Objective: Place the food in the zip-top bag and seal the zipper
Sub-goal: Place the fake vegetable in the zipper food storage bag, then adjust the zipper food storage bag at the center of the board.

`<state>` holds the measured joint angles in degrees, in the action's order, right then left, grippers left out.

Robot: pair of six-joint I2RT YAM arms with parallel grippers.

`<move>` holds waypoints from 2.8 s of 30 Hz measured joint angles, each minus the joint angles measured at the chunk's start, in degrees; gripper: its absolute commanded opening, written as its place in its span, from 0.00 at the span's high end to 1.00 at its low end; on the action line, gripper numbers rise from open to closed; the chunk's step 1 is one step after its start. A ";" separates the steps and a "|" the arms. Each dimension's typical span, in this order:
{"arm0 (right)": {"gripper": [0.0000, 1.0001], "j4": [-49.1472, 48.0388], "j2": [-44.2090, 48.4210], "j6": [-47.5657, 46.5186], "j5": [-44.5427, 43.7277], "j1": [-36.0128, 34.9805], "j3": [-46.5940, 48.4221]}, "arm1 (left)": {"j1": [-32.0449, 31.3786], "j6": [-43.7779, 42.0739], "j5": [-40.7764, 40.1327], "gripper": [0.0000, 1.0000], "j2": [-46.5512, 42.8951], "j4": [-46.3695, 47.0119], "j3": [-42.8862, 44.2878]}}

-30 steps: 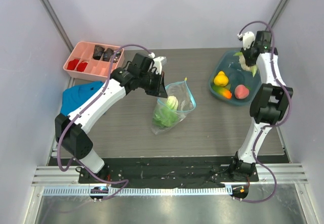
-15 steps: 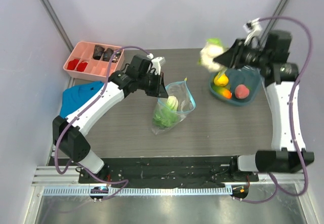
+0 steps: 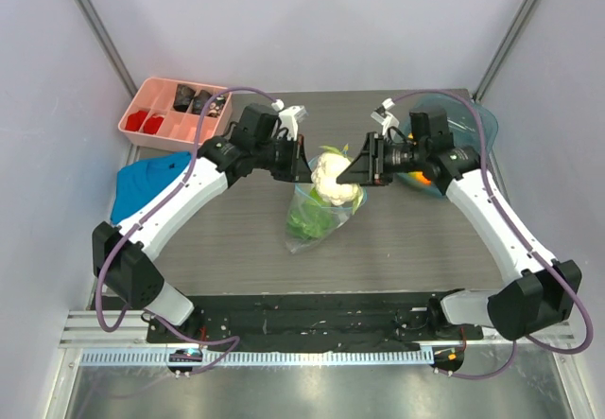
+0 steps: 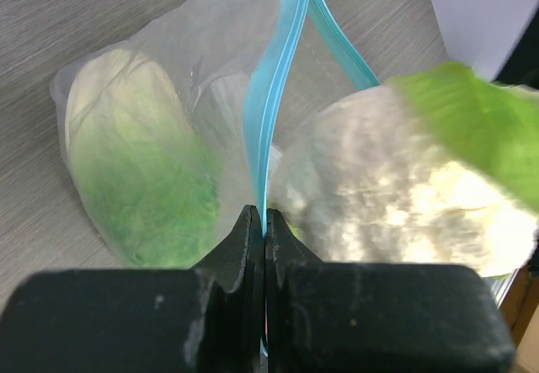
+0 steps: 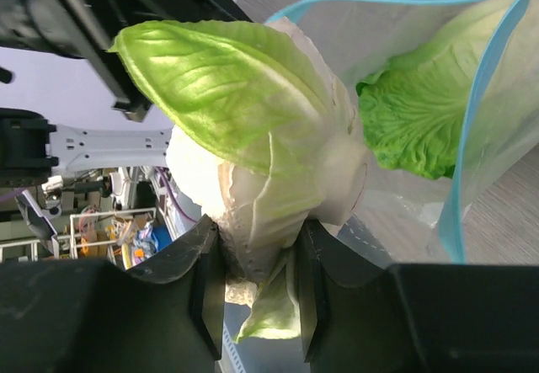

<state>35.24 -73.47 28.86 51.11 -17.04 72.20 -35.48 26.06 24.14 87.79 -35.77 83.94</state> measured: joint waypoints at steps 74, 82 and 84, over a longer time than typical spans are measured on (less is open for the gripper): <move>0.99 16.85 -4.24 -14.97 -11.74 -2.97 7.50 | 2.27 -5.77 2.54 0.61 -3.21 -6.82 -0.72; 0.99 16.65 -4.28 -15.08 -11.76 -2.97 5.57 | 2.23 -7.48 -0.22 0.54 -3.15 -9.11 -0.61; 0.99 16.72 -4.28 -15.28 -11.78 -2.97 5.55 | 2.19 -7.87 -1.07 0.50 -2.86 -9.11 -0.61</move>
<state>51.96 -77.76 13.58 39.33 -20.01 77.76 -33.30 18.20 23.07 84.93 -44.88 83.33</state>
